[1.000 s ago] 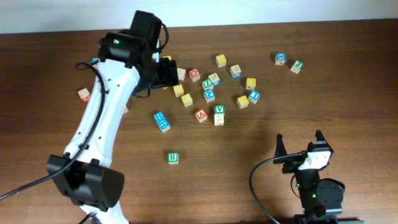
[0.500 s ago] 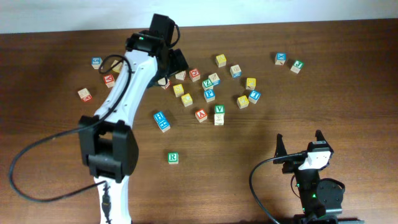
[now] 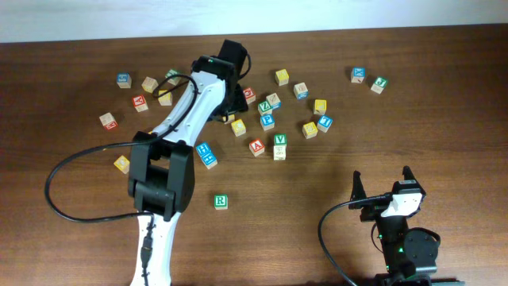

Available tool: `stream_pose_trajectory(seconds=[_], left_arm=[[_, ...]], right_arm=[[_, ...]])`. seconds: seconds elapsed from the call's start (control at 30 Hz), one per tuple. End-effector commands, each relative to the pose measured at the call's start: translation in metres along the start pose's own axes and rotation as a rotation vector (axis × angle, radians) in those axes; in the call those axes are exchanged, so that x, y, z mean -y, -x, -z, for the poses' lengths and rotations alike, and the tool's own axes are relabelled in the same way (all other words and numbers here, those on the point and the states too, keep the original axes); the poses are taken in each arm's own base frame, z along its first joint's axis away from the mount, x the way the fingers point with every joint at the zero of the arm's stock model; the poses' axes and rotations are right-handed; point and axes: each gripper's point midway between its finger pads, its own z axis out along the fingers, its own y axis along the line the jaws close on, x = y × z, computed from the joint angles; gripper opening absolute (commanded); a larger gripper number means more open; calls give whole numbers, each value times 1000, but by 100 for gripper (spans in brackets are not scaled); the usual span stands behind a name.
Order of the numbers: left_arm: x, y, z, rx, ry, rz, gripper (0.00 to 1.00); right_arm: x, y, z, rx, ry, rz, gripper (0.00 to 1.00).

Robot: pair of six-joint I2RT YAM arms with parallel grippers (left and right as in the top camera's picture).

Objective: Spell out RSS
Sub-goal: 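Reach the left gripper to the yellow S block and grasp it, then carry the S block and set it right of the R block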

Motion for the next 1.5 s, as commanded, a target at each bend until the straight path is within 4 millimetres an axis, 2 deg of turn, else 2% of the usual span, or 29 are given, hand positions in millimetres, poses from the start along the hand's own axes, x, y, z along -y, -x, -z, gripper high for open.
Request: stream_pose_trajectory(seconds=[0.0,0.03,0.1,0.17,0.4,0.5,0.73,0.83,1.03,1.17,1.3,1.37,1.47], left_arm=[[-6,-3,-16,-16,33,15,69],[-6,-6,-22,-29,39,13,69],[-7,-10,-32,-47,51,10,61],[-7,-11,-38,-52,54,9,61],[0,-1,-39,-14,27,15,49],[2,0,-39,-11,16,-25,41],[3,1,-39,-6,12,-29,36],[3,1,-39,-6,12,-29,30],[6,1,-34,-13,-6,-28,25],[16,6,-11,-18,-61,-25,24],[14,14,35,18,-84,-22,24],[9,5,65,-3,-97,-23,24],[11,-36,103,-145,-176,-89,20]], right_arm=[[3,-2,0,-4,-14,6,98],[3,-2,0,-4,-14,6,98],[3,-2,0,-4,-14,6,98],[3,-2,0,-4,-14,6,98],[3,-2,0,-4,-14,6,98],[3,-2,0,-4,-14,6,98],[3,-2,0,-4,-14,6,98],[3,-2,0,-4,-14,6,98],[3,-2,0,-4,-14,6,98],[3,-2,0,-4,-14,6,98],[3,-2,0,-4,-14,6,98],[3,-2,0,-4,-14,6,98],[3,-2,0,-4,-14,6,98]])
